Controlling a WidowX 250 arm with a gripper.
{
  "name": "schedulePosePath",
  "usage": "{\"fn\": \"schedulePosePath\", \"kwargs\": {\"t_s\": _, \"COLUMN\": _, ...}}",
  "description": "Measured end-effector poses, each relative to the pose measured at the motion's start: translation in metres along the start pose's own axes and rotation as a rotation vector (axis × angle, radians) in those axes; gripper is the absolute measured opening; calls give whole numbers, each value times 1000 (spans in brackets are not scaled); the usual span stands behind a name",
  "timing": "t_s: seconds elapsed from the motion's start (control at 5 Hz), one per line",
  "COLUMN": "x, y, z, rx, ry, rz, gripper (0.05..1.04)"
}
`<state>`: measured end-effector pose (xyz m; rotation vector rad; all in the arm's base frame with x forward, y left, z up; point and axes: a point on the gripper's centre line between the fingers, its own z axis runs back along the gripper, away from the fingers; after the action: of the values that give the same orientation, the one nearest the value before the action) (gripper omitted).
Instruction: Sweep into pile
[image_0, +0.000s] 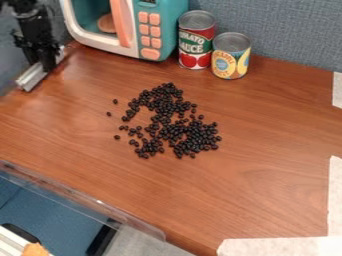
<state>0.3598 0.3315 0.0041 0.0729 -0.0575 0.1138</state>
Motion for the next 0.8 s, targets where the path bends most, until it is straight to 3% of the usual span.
{"fn": "schedulePosePath", "kwargs": {"t_s": 0.4, "x": -10, "y": -21, "z": -2, "rx": -13, "ry": 9, "rz": -102, "gripper": 368}}
{"fn": "schedulePosePath", "kwargs": {"t_s": 0.8, "x": -39, "y": -95, "z": 5, "rx": -53, "ry": 20, "rz": -183, "gripper": 368}}
